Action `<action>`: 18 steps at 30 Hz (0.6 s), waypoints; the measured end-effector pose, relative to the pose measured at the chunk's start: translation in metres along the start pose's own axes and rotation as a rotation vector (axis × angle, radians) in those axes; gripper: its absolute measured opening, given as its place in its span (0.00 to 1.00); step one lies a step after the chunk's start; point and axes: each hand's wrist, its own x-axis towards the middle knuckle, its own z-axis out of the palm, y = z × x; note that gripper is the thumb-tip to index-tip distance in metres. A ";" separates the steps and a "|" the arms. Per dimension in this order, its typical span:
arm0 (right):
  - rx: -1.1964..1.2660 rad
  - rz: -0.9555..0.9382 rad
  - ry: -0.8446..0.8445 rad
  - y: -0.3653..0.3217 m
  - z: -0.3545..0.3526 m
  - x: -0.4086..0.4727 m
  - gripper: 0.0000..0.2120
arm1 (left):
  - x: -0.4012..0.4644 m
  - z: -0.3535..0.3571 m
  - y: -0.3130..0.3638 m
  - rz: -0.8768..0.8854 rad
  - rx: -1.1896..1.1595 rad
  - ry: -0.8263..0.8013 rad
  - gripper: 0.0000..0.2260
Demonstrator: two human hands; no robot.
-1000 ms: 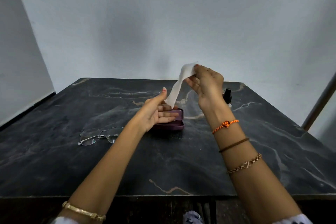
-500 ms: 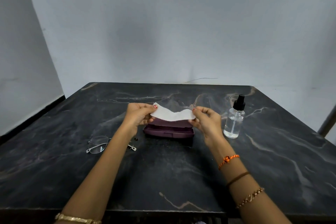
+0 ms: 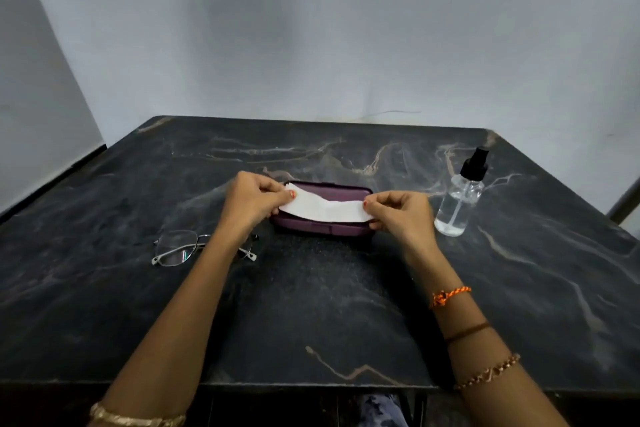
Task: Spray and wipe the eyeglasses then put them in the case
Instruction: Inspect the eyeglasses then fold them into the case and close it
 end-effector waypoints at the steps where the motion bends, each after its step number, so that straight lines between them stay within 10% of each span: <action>1: -0.044 -0.013 -0.002 0.000 0.000 0.000 0.09 | -0.001 -0.001 0.001 0.018 0.046 0.020 0.03; 18: -0.409 -0.116 0.031 0.000 0.001 -0.008 0.03 | -0.016 0.001 0.009 0.021 0.471 0.033 0.04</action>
